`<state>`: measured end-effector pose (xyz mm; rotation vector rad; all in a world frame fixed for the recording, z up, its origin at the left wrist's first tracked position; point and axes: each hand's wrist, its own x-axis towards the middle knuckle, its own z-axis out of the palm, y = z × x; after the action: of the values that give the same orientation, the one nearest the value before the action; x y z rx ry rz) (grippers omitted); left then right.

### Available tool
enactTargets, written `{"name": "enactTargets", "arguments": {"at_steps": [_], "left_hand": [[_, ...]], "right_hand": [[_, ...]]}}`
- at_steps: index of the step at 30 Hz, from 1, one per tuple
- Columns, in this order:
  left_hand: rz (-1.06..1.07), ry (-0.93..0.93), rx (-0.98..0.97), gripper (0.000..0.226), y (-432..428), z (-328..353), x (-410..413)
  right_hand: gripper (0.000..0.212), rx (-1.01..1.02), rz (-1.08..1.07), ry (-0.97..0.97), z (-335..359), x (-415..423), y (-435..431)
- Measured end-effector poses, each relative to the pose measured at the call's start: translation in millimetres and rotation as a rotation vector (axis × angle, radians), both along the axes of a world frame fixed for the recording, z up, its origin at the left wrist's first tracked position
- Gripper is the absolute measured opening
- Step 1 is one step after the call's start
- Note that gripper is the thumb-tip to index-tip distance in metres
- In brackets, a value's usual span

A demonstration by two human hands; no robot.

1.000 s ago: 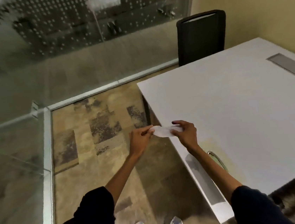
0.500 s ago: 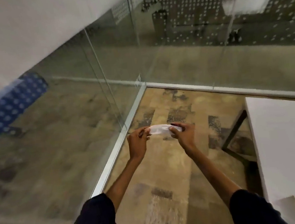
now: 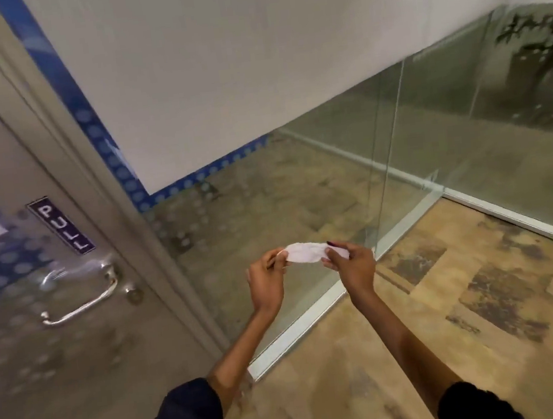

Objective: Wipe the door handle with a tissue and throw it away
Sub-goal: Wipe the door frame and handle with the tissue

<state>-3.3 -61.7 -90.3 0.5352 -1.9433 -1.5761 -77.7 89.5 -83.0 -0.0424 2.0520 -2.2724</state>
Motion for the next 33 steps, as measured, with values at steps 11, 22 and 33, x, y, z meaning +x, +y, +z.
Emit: {"name": "enactTargets", "arguments": {"at_steps": [11,22,33], "left_hand": [[0.399,0.088,-0.022,0.017,-128,31,95],[0.594,0.252,0.032,0.01,-161,55,130],[0.627,0.317,-0.048,0.013,-184,78,163]], "right_hand": [[0.024,-0.044,0.438,0.002,31,54,-186],[0.022,-0.224,0.737,-0.122,63,115,-269],[0.023,-0.224,0.933,0.064,83,135,-301]]}}
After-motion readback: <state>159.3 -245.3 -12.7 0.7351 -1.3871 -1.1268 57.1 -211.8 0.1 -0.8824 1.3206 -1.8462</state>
